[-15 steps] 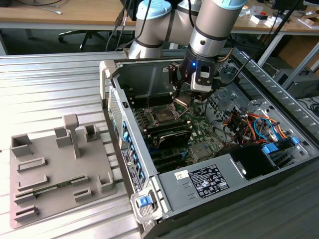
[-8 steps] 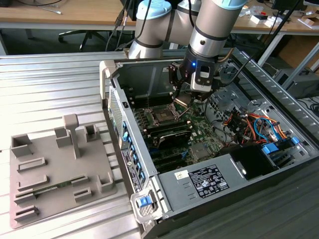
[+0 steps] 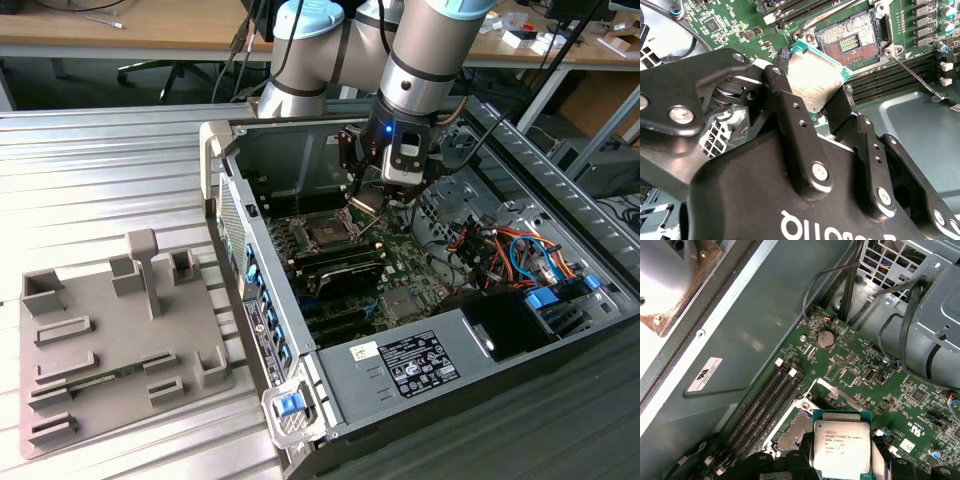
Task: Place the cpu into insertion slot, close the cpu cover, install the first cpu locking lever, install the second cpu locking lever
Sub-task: 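Place the cpu into insertion slot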
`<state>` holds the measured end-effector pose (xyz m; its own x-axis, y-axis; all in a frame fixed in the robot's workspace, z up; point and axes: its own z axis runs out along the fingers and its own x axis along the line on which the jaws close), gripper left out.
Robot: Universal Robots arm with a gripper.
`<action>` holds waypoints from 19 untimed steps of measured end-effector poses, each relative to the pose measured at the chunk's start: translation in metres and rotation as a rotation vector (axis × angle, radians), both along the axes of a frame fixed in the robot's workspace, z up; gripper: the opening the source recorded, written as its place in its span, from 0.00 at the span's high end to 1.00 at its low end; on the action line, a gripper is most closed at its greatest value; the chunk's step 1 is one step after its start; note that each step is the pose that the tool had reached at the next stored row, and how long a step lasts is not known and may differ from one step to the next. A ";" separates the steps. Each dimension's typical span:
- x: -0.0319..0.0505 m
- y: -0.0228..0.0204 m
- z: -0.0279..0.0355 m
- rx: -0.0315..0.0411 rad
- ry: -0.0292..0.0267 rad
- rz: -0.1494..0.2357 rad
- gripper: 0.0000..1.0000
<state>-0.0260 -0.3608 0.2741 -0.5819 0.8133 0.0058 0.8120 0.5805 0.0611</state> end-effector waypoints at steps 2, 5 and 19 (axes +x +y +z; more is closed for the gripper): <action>0.0000 0.0000 0.0000 0.0000 0.0000 -0.002 0.46; 0.0000 0.0000 -0.0001 0.0001 0.0000 -0.005 0.46; 0.0000 0.0000 -0.0005 0.0001 0.0000 -0.023 0.46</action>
<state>-0.0260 -0.3608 0.2736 -0.5630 0.8264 0.0058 0.8251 0.5617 0.0612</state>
